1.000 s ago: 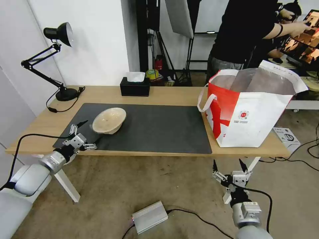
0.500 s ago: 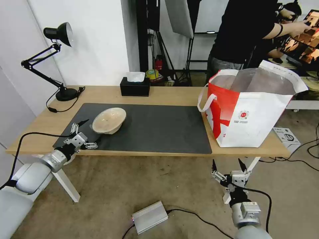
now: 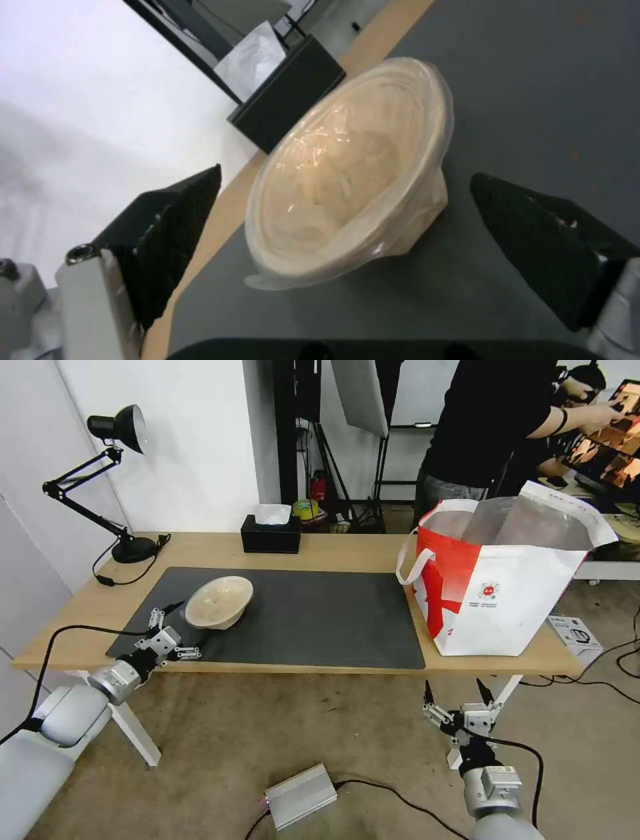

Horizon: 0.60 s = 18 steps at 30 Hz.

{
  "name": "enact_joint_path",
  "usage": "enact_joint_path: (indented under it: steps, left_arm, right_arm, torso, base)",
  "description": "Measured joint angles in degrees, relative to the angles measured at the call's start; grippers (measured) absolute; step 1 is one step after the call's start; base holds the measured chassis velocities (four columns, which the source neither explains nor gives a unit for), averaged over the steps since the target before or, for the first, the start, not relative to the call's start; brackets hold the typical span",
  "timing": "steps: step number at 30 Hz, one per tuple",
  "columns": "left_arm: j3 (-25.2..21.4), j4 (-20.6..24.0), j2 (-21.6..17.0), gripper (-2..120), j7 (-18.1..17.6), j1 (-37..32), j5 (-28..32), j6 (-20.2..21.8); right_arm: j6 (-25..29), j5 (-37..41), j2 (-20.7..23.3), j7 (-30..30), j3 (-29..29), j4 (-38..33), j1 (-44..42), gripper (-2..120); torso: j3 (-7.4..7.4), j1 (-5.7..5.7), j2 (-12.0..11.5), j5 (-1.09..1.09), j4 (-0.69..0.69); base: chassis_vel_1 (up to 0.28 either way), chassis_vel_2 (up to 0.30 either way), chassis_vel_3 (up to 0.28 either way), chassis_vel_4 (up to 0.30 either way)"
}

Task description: Pick up the trash from the table and place it into the takeout bag.

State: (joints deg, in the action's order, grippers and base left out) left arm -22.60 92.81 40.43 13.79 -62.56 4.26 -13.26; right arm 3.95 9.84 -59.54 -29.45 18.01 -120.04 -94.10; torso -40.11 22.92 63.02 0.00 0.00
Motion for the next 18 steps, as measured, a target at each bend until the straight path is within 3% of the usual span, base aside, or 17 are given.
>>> enact_joint_path:
  steps: [18]
  left_arm:
    - [2.78, -3.39, 0.06, 100, 0.09, 3.54, 0.08, -0.42]
  right_arm:
    - [-0.08, -0.23, -0.38, 0.00, -0.32, 0.57, 0.55, 100]
  torso:
    - [0.00, 0.00, 0.00, 0.00, 0.00]
  base:
    - [0.000, 0.000, 0.000, 0.000]
